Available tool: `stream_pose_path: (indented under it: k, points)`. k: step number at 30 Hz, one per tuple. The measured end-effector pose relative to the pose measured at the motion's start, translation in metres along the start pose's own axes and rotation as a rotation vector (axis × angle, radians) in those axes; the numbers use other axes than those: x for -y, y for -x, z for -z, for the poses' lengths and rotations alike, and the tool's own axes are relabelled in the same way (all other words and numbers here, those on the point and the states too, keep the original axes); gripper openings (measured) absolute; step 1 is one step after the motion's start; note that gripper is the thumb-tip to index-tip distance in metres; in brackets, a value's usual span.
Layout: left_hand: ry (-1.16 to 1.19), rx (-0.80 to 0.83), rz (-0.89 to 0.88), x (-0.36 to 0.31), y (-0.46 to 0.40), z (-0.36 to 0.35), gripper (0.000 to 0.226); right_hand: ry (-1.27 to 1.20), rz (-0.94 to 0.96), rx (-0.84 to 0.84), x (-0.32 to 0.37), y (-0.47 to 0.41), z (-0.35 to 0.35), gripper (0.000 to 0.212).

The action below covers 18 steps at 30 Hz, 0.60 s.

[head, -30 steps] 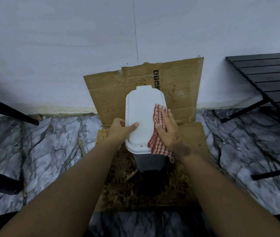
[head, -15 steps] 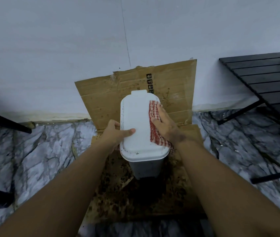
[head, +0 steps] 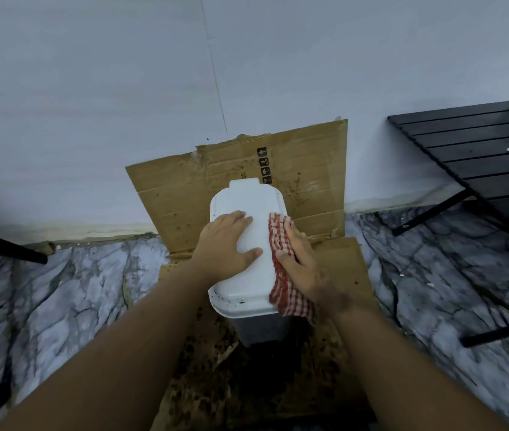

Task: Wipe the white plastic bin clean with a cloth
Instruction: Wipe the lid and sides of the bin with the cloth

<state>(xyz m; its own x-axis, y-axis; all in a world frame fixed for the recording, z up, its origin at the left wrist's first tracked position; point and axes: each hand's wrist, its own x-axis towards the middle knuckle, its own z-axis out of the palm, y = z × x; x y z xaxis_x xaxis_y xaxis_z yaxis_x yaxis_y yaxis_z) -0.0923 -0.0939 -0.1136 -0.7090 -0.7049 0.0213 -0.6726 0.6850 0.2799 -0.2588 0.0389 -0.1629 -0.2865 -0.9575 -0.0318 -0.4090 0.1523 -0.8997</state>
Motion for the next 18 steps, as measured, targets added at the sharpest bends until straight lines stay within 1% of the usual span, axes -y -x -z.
stream_pose_path:
  k: [3, 6, 8, 10, 12, 13, 15, 17, 18]
  points:
    - [-0.018, -0.012, -0.019, 0.005, -0.001, -0.002, 0.083, 0.067, 0.01, 0.034, 0.02, -0.035, 0.012, 0.065]
    - [-0.02, -0.008, -0.017, 0.007, -0.003, -0.001, 0.079, 0.144, 0.028, 0.075, 0.032, -0.083, 0.019, 0.063]
    - [-0.004, -0.005, -0.018, 0.007, -0.003, -0.003, 0.081, 0.194, 0.034, 0.084, 0.035, -0.113, 0.02, 0.064]
    - [0.011, -0.006, -0.02, 0.008, -0.003, -0.004, 0.083, 0.193, -0.037, 0.078, 0.034, -0.138, 0.022, 0.065]
    - [0.016, -0.003, -0.008, 0.01, -0.004, -0.005, 0.08, 0.186, -0.096, 0.082, 0.029, -0.156, 0.024, 0.062]
    - [0.018, 0.007, 0.0, 0.01, -0.004, -0.004, 0.079, 0.198, -0.085, 0.092, 0.029, -0.158, 0.024, 0.062]
    - [0.017, 0.03, 0.007, 0.009, -0.004, -0.004, 0.079, 0.242, 0.012, 0.086, 0.029, -0.151, 0.025, 0.061]
    - [0.013, 0.046, 0.012, 0.007, -0.004, -0.004, 0.08, 0.141, 0.017, 0.042, 0.027, -0.131, 0.027, 0.054]
    - [0.013, 0.048, 0.017, 0.007, -0.004, -0.004, 0.079, 0.091, 0.01, 0.014, 0.026, -0.118, 0.028, 0.055]
